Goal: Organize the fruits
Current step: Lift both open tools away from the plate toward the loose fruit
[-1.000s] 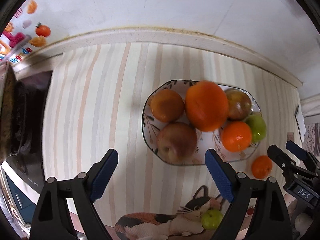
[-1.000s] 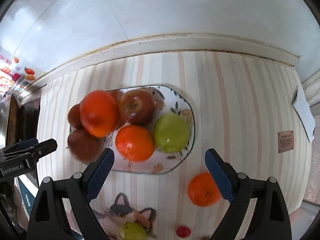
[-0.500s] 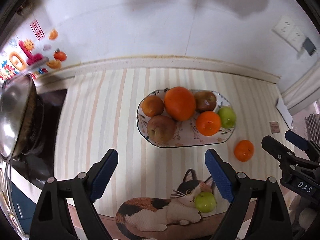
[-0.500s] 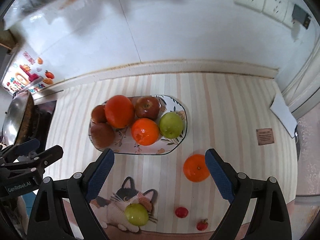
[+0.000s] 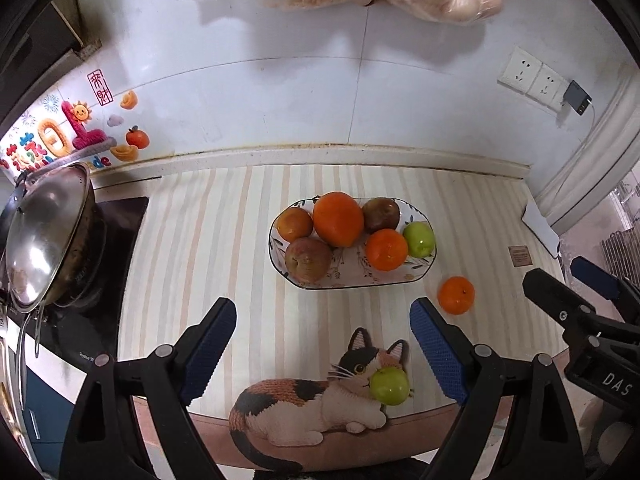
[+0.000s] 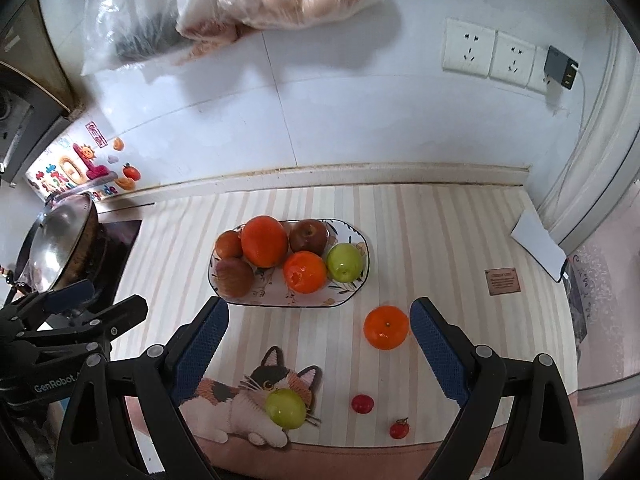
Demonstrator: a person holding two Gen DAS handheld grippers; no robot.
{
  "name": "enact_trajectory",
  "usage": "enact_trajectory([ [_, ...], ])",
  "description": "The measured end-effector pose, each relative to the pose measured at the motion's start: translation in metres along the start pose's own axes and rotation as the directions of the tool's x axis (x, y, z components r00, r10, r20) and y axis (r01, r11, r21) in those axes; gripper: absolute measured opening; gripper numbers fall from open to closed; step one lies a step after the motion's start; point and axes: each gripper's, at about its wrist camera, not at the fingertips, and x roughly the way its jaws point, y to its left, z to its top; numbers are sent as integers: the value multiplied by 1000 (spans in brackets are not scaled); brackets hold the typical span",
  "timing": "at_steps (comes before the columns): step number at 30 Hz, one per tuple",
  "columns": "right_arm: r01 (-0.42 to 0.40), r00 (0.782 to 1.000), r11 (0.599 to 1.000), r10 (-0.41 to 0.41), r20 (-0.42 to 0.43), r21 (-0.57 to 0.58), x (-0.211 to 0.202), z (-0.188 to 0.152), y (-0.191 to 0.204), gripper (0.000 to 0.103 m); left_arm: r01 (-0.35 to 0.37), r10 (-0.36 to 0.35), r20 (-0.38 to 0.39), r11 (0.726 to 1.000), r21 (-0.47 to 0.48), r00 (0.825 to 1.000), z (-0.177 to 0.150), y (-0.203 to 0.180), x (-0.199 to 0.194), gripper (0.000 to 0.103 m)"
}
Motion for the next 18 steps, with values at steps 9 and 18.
enact_trajectory([
  [9,-18,999,1000,17,31,9,-27,-10,0,94,26,-25,14,1000,-12,1000,-14,-6,-22,89],
  [18,-51,999,995,52,-10,82,-13,-15,-20,94,25,-26,-29,1000,-8,999,-22,-14,-4,89],
])
